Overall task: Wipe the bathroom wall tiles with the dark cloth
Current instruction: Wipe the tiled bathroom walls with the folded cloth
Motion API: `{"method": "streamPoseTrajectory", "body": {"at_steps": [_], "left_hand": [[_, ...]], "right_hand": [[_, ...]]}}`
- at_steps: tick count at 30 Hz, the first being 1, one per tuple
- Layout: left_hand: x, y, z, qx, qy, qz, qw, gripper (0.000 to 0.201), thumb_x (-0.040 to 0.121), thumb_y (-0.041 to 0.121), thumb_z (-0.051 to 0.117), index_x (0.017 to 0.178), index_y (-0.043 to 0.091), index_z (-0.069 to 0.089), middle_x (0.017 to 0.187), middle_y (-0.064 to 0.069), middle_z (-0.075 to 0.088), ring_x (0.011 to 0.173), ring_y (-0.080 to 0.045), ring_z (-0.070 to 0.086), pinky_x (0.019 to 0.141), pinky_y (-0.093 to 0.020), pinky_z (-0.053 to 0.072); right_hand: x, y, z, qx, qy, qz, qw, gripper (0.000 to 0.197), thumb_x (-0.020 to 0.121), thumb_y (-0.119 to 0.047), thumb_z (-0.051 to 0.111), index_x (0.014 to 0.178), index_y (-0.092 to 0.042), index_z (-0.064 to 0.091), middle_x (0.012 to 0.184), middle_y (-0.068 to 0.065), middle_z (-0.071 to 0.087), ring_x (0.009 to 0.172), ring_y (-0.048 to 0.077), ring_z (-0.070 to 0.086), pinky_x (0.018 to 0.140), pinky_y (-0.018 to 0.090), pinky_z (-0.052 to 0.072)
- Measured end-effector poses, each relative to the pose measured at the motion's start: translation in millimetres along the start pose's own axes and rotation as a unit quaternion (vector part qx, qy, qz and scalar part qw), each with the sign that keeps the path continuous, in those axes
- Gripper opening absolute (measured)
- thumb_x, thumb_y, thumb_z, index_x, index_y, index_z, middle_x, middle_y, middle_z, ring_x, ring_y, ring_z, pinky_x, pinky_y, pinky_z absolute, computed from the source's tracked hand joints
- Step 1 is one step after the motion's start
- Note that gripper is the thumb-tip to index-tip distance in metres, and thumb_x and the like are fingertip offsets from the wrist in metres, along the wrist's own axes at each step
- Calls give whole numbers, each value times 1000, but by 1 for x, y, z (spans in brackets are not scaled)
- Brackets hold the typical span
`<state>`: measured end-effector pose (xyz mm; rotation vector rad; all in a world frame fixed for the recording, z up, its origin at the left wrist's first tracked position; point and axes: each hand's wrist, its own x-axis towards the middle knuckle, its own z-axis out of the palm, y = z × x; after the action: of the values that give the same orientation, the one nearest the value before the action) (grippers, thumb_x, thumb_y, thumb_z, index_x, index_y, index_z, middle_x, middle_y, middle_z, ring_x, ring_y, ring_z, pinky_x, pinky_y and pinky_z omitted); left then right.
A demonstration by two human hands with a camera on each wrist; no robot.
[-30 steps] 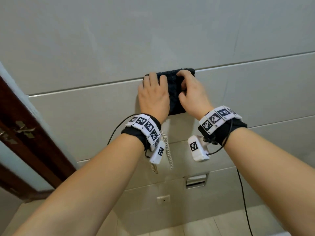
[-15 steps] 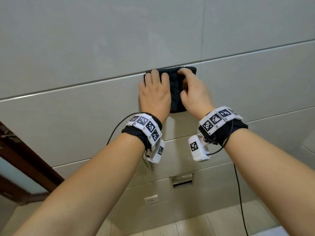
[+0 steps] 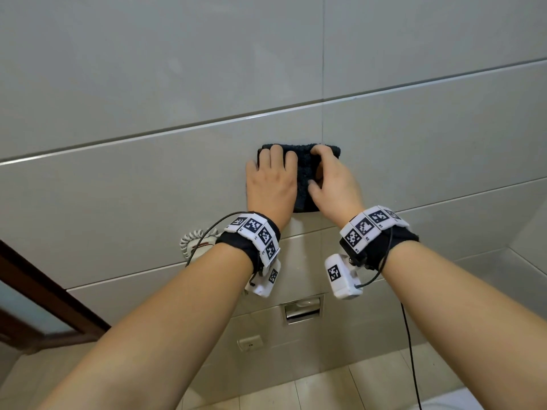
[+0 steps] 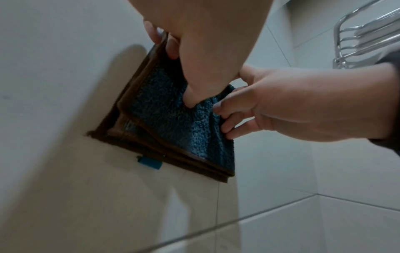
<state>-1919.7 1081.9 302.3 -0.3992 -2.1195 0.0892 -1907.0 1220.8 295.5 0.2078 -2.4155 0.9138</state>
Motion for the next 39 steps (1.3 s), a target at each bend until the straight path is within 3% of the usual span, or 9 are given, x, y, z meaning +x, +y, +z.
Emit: {"method": "streamPoseTrajectory", "body": {"at_steps": [3, 5, 12, 23, 33, 39], "left_hand": [[-10, 5, 7, -2, -2, 6, 1000, 27, 80, 7, 31, 94, 14, 53, 90, -9, 51, 79, -29, 48, 65, -38, 32], [-19, 5, 13, 0, -9, 15, 1000, 24, 80, 6, 35, 94, 14, 53, 89, -8, 51, 79, -28, 47, 64, -38, 32], [-58, -1, 33, -9, -20, 30, 999, 24, 81, 2, 39, 94, 14, 56, 86, -7, 52, 76, -27, 48, 60, -37, 31], [-105, -14, 47, 4, -63, 40, 997, 22, 81, 3, 47, 96, 16, 59, 87, -7, 52, 77, -28, 48, 62, -38, 28], [-89, -33, 27, 13, -56, -9, 998, 19, 78, 4, 63, 93, 16, 60, 87, -6, 52, 76, -26, 47, 63, -36, 22], [-55, -55, -2, 16, -65, -35, 997, 28, 74, 14, 72, 96, 18, 57, 93, -5, 52, 83, -26, 48, 65, -38, 31]], "right_hand": [[-7, 9, 10, -6, -1, 13, 1000, 51, 85, -17, 65, 130, -23, 42, 107, -5, 59, 95, 25, 60, 71, 32, 44], [-11, 15, 19, -9, -5, 19, 1000, 49, 85, -20, 68, 127, -22, 42, 99, -6, 56, 91, 24, 60, 68, 30, 41], [-34, 30, 59, -16, -14, 23, 1000, 44, 85, -19, 70, 122, -13, 47, 104, 5, 62, 92, 30, 60, 70, 34, 40], [-69, 41, 105, -20, -25, 30, 999, 39, 87, -21, 64, 122, -18, 49, 108, 5, 61, 93, 32, 61, 71, 45, 52], [-48, 13, 92, -5, -8, 2, 1000, 31, 87, -18, 65, 114, -15, 51, 101, 4, 62, 89, 29, 59, 70, 40, 48], [-19, -24, 72, 4, 10, -30, 999, 30, 86, -20, 65, 112, -19, 49, 96, 5, 63, 85, 33, 60, 69, 44, 51]]}}
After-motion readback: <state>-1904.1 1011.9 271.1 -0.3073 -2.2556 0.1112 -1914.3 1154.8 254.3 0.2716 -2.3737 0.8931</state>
